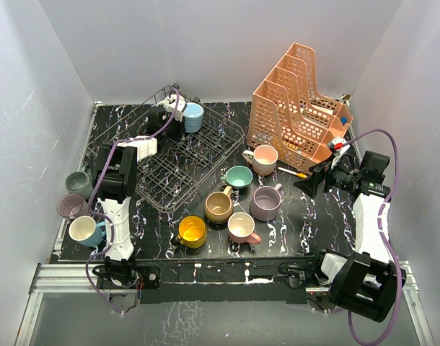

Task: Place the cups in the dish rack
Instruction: Turn the cup upside down in the dish rack.

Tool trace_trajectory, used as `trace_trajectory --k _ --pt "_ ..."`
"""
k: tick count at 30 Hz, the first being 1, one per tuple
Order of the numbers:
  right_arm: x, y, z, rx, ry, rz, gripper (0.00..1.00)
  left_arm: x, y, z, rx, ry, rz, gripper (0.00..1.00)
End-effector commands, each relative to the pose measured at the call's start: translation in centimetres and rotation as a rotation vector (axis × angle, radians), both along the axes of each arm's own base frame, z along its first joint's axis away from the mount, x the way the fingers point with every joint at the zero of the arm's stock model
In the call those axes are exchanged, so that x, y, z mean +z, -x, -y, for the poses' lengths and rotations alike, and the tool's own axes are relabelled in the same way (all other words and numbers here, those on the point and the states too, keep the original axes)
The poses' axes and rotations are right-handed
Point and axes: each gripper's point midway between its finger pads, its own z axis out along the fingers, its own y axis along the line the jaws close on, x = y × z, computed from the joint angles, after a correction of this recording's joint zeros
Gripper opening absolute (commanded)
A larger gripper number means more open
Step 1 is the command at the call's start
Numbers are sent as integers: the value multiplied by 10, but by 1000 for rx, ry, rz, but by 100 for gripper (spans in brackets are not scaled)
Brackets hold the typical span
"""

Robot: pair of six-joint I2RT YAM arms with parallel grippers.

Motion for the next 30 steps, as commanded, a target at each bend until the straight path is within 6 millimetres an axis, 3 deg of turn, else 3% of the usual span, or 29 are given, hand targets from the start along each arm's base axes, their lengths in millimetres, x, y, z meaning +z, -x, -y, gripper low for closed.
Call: trace_trajectory --k 1,7,14,23,30 --pt "5 -4 1 5 5 39 99 72 -30 14 -38 44 242 4" --pt "4 -4 1 7 3 38 99 69 -31 9 -2 49 231 29" --pt "4 -4 1 10 -2 36 99 79 -31 -4 84 46 216 43" --pt "5 -3 0 14 -4 39 99 96 -21 -35 290 62 138 46" --pt "6 -2 0 15 -2 45 99 107 -9 -35 312 146 84 44"
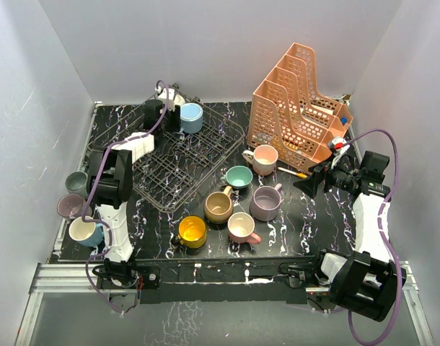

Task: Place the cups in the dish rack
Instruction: Turn the cup upside down in the dish rack, then adjust the cup in the dish rack.

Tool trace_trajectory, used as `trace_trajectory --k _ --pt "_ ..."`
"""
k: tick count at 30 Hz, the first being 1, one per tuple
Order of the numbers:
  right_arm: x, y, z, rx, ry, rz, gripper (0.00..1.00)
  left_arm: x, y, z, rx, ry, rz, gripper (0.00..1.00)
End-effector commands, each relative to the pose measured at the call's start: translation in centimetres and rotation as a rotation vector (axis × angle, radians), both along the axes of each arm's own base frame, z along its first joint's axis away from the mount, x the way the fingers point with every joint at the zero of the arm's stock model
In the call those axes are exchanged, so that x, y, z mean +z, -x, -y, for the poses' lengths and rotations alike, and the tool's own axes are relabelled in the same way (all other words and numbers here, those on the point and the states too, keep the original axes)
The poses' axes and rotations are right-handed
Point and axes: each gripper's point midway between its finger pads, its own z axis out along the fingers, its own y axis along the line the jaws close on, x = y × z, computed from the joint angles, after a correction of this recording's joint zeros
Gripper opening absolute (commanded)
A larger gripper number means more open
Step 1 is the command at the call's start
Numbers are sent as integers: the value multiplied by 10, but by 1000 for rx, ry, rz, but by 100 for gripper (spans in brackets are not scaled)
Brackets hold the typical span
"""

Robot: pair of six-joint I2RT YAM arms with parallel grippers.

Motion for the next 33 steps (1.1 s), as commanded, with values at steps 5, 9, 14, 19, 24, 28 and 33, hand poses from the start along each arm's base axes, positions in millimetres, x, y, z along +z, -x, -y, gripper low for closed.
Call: trace_trajectory --k 5,9,14,19,24,28,33 --pt "6 -2 0 11 5 50 99 67 5 -5 52 103 51 32" --pt "7 -1 0 10 9 55 99 68 15 0 40 152 18 23" --pt "7 -1 0 12 7 55 100 82 35 10 -1 220 -1 11" --pt "7 -1 0 14 4 53 100 63 50 14 -35 218 -96 1" --pt "6 -1 0 11 10 56 100 39 55 15 -39 205 -173 0" --pt "5 -1 0 12 8 52 100 26 49 15 -28 200 -215 0" --pt "4 -2 1 10 10 50 100 12 37 15 1 200 -243 0"
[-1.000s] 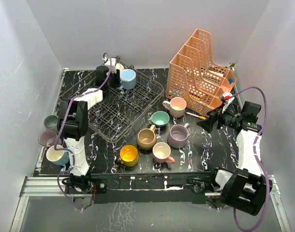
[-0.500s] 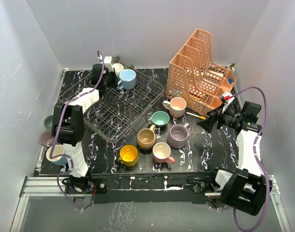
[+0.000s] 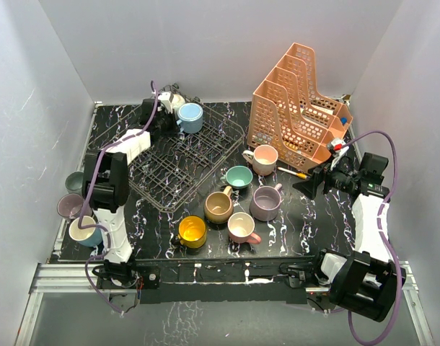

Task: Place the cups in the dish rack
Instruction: Adjust the cup in the dish rack.

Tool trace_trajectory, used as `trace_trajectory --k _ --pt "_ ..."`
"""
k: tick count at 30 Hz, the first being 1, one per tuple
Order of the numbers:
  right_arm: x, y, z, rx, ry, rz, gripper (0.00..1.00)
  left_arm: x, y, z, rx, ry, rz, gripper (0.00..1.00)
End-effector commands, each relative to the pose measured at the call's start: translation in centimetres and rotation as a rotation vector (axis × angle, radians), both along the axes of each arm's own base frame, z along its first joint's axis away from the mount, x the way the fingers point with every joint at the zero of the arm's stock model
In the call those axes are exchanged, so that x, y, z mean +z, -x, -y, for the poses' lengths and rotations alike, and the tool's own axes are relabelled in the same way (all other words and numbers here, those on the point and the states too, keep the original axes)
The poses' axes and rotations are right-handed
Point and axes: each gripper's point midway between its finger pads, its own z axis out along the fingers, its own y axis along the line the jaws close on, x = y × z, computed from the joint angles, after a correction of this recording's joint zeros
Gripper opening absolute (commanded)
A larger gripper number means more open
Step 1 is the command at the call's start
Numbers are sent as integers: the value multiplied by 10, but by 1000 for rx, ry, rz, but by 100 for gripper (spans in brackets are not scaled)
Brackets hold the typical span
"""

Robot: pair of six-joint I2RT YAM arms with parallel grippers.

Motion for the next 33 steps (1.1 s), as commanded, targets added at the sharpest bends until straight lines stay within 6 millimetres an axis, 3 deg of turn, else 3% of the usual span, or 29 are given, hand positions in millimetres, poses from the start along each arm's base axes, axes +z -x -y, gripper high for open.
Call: trace_trajectory --k 1,13,24,33 --pt "10 -4 1 11 14 62 100 4 -13 -1 20 10 -11 0" --pt "8 -5 3 6 16 58 100 -7 -50 -16 113 -65 5 0" --pt "6 -5 5 -7 26 52 100 -7 -83 -12 132 -49 64 0" --pt "2 -6 6 -6 22 41 100 18 -88 -12 139 -41 111 0"
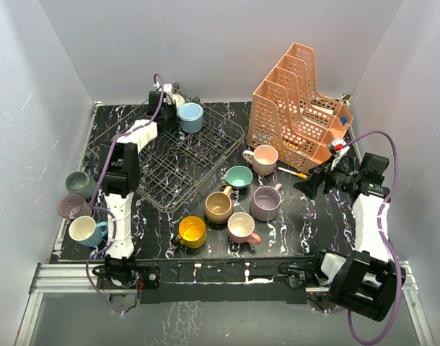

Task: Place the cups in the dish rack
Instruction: Adjust the cup in the dish rack, then pick up the cup at the center of the board.

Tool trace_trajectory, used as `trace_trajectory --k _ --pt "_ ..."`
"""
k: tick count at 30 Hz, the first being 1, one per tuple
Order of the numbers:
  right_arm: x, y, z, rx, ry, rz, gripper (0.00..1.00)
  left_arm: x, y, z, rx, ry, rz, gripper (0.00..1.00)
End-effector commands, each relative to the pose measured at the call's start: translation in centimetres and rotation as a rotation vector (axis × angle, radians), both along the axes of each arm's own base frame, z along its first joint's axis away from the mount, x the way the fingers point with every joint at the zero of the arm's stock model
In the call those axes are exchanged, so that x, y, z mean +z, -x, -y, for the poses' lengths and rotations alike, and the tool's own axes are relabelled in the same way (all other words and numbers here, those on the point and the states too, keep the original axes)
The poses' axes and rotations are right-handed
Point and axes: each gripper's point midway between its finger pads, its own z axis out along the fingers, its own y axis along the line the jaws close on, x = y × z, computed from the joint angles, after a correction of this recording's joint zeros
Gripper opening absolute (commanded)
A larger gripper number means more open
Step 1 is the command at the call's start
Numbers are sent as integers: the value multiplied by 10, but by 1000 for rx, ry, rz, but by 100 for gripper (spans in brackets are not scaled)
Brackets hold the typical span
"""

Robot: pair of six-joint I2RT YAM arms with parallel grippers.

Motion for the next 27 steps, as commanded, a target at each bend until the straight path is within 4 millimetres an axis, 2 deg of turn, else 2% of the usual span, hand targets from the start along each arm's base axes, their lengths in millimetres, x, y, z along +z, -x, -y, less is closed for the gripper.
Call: trace_trajectory --k 1,4,8,12,13,14,18,21,24,25,26,27 --pt "2 -5 3 4 19 44 100 54 -11 -4 20 14 106 2" --pt "1 -4 3 8 22 49 100 71 0 -6 20 17 119 8" --pt "1 -3 3 10 30 60 100 93 26 -10 13 25 138 15" --pt "5 3 -1 30 40 99 100 130 58 -14 -1 56 203 23" --pt "7 5 -2 40 44 117 100 133 69 -15 -8 67 204 26" --pt "8 7 -4 49 48 134 100 151 78 -13 -20 89 234 27" --pt "14 16 -11 86 51 201 100 183 139 -1 -116 198 245 41" --pt "19 23 -17 127 57 261 100 212 197 3 -161 290 280 54" --pt "27 32 -23 174 80 307 100 220 253 -3 -149 359 309 76" --pt "31 33 -24 184 89 314 100 214 271 -7 -124 376 304 89" --pt "34 35 -25 195 98 316 100 222 291 -11 -106 403 339 96" --pt "38 35 -25 204 108 312 100 223 305 -15 -81 430 347 97"
